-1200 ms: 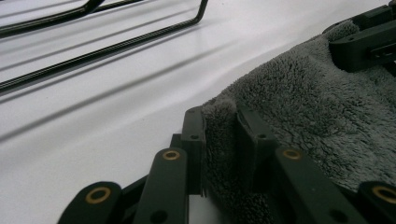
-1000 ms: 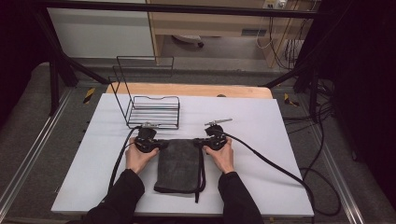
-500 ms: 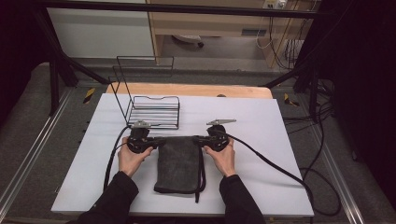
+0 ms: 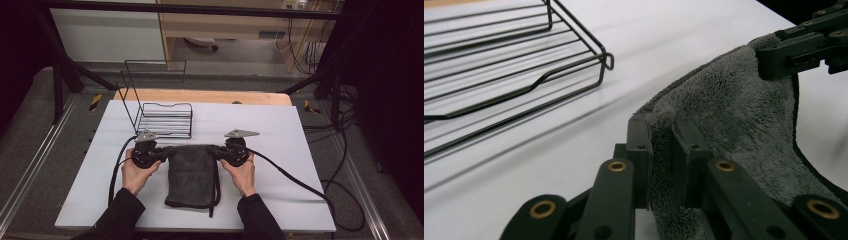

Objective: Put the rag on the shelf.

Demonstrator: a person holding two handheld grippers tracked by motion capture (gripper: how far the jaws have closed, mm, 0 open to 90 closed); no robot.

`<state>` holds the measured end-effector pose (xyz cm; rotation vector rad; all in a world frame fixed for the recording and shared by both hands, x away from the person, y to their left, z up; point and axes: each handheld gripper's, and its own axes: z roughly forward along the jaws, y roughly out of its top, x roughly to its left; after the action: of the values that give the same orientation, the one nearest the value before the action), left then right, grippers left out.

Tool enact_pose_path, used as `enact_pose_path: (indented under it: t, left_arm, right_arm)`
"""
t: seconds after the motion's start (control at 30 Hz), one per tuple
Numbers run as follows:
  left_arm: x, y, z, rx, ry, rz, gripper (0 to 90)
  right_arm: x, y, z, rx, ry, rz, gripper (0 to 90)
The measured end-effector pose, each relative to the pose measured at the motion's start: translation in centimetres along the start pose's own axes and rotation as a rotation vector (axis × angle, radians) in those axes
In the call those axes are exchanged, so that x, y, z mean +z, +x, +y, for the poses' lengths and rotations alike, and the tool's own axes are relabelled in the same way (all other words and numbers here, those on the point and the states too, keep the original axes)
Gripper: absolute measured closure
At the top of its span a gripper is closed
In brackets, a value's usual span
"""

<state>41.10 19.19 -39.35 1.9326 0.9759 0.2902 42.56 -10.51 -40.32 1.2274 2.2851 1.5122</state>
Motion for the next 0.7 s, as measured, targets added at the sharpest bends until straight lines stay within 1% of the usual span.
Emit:
enact_pose_path:
  t: [0.27,0.3,0.33,0.47,0.6,0.7]
  left_arm:
    - [-1.4,-1.1,0.3,0.021,-0.064,-0.005,79.9]
    - [-1.6,-1.3,0.4,0.029,-0.076,-0.004,79.9]
    - [-1.8,-1.4,0.4,0.032,-0.080,-0.005,80.0]
    - [-2.6,-1.9,0.4,0.049,-0.103,-0.006,80.0]
    - [-3.5,-2.2,0.4,0.048,-0.137,-0.008,79.9]
    - [-4.1,-2.5,0.6,0.049,-0.164,-0.005,79.9]
  right_arm:
    - [-1.6,1.1,0.2,-0.031,-0.067,0.003,79.1]
    - [-1.8,1.2,0.2,-0.032,-0.073,0.003,79.1]
    - [-2.0,1.3,0.2,-0.041,-0.083,0.003,79.1]
    - [-2.6,1.7,0.3,-0.051,-0.108,0.009,79.1]
    - [-3.2,2.3,0.4,-0.055,-0.138,0.023,79.1]
    - [-3.5,2.7,0.6,-0.072,-0.165,0.025,79.2]
